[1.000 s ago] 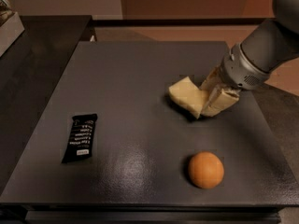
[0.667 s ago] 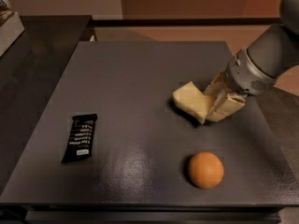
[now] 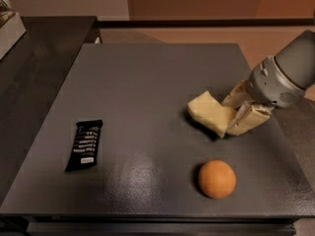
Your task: Move sponge near orange
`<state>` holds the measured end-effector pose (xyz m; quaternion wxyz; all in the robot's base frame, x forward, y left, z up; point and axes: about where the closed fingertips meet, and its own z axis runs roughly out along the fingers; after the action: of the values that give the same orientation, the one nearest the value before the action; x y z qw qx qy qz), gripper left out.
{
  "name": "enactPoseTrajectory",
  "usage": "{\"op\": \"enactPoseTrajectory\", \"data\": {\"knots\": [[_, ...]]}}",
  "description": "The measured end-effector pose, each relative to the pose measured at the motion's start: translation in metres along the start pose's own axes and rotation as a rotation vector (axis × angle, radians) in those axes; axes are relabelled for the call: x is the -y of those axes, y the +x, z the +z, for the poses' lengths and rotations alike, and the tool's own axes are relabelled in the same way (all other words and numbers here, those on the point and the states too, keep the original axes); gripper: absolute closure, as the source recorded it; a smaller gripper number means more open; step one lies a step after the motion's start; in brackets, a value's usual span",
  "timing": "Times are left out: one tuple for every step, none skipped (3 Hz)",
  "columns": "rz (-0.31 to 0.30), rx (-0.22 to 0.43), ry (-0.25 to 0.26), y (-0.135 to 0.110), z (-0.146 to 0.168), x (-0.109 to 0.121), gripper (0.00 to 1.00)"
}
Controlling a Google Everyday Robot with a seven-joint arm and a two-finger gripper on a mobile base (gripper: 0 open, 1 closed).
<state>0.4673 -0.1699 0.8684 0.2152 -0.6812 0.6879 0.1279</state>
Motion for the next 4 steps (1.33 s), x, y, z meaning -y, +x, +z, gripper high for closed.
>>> {"op": "enactPoseTrajectory", "data": {"knots": [[-0.003,0.014,-0.007,0.005,-0.003,-0.011,1.00],[-0.006,0.020,-0.013,0.009,-0.007,-0.021,1.00],[-0.005,0.020,-0.022,0.011,-0.008,-0.030,0.83],[-0.005,0.014,-0.038,0.013,-0.009,-0.039,0.59]]}}
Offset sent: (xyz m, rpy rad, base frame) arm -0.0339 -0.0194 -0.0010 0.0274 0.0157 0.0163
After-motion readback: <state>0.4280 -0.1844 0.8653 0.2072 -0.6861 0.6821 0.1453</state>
